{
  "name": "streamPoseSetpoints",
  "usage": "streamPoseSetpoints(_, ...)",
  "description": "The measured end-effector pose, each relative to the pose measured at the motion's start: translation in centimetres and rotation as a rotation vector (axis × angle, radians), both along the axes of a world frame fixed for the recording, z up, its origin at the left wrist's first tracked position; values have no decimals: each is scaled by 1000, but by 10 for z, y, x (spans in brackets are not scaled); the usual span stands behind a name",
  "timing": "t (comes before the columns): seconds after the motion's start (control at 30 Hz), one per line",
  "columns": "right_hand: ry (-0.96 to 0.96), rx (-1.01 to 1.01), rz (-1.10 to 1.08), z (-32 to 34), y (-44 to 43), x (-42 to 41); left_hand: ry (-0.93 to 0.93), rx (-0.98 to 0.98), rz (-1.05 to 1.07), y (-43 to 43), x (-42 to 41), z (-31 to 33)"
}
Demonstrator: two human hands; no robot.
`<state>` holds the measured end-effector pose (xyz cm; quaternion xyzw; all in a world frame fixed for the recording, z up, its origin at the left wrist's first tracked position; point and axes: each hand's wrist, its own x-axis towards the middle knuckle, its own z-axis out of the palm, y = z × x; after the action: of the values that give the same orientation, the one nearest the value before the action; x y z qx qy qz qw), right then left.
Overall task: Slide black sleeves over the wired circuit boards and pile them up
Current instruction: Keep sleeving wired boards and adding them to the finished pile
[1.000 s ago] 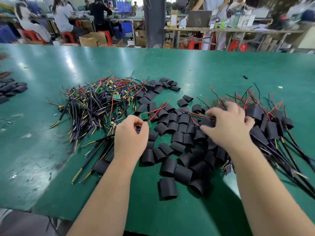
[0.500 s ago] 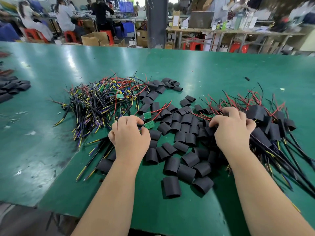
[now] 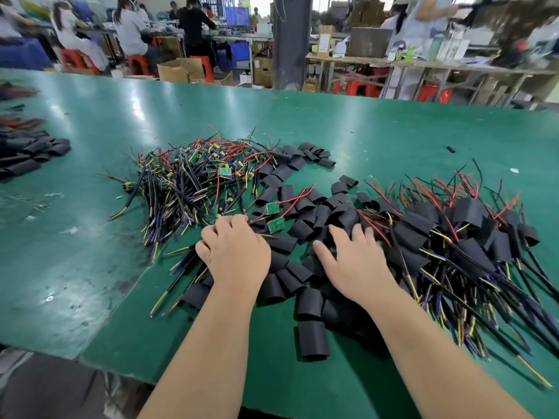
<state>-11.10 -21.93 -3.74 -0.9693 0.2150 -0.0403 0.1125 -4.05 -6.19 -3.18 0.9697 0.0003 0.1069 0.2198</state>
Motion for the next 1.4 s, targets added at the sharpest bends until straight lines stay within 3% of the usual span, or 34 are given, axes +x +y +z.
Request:
streamPoseSetpoints(0.17, -205, 418, 218, 9, 8, 1, -71, 0, -16, 4, 5, -2)
streamPoseSetpoints(0.23, -329, 352, 223, 13, 7, -1, -120, -3, -39, 4, 7, -2)
streamPoseSetpoints(0.3, -405, 158, 113, 15, 5, -5, -193, -28, -69, 3, 7, -1)
streamPoseSetpoints(0.43, -282, 43, -121, 15, 7, -14, -199, 7, -109, -2, 9, -3)
streamPoseSetpoints(0.57, -115, 182, -49, 7, 15, -9, -112, 56, -106, -4, 12, -4)
streamPoseSetpoints(0.77, -282, 574, 93, 5, 25, -3, -127, 77, -111, -5, 14, -6)
streamPoseSetpoints(1.0, -604, 384, 22, 15, 20, -5, -284, -151, -76, -3, 12, 1)
streamPoseSetpoints(1.3, -654, 374, -3, 20, 20, -9, -359, -257, -29, 2, 10, 7)
streamPoseSetpoints(1.4, -646, 481, 0, 24, 19, -9, -417, -312, -143, 4, 10, 8)
